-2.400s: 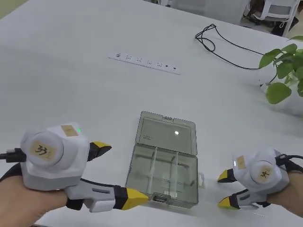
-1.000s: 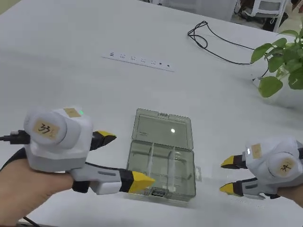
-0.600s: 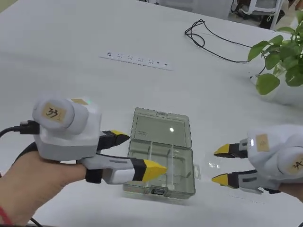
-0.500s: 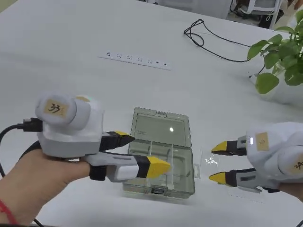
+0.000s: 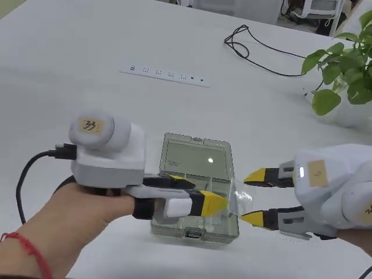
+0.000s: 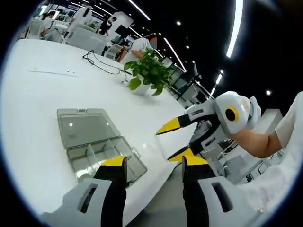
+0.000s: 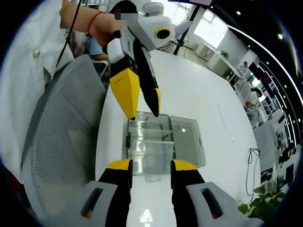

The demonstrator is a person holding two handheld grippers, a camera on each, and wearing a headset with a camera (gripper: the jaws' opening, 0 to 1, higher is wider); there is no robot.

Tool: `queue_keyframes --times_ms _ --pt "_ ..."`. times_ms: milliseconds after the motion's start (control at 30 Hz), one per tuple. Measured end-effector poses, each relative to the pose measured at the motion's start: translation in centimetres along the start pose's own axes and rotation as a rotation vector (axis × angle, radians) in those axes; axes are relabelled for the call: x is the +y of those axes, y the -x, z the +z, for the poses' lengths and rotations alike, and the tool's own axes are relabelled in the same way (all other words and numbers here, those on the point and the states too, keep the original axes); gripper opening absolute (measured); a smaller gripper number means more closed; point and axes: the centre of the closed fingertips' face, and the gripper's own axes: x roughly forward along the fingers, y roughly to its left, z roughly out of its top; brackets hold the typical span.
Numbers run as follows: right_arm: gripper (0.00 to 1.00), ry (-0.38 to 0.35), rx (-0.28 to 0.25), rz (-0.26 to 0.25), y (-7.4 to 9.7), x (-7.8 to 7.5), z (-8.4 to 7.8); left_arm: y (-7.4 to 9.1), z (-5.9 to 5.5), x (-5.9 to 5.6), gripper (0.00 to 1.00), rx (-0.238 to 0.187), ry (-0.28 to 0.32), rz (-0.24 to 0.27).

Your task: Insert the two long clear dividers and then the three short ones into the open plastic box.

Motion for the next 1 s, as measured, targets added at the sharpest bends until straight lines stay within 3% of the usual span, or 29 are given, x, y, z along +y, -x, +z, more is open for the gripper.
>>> queue_keyframes --times_ms 267,433,1000 --pt "0.33 0.027 -0.016 0.008 0.3 0.7 1.8 -1.3 -0.8 -1.0 0.29 0.019 0.061 -0.050" --pt "0.33 0.053 -0.015 0.012 0.3 1.0 2.3 -1.5 -0.9 -1.5 0.17 0.008 0.110 -0.081" --pt "0.33 0.091 -0.005 0.024 0.1 1.5 2.8 -1.8 -1.3 -2.0 0.00 0.007 0.162 -0.124"
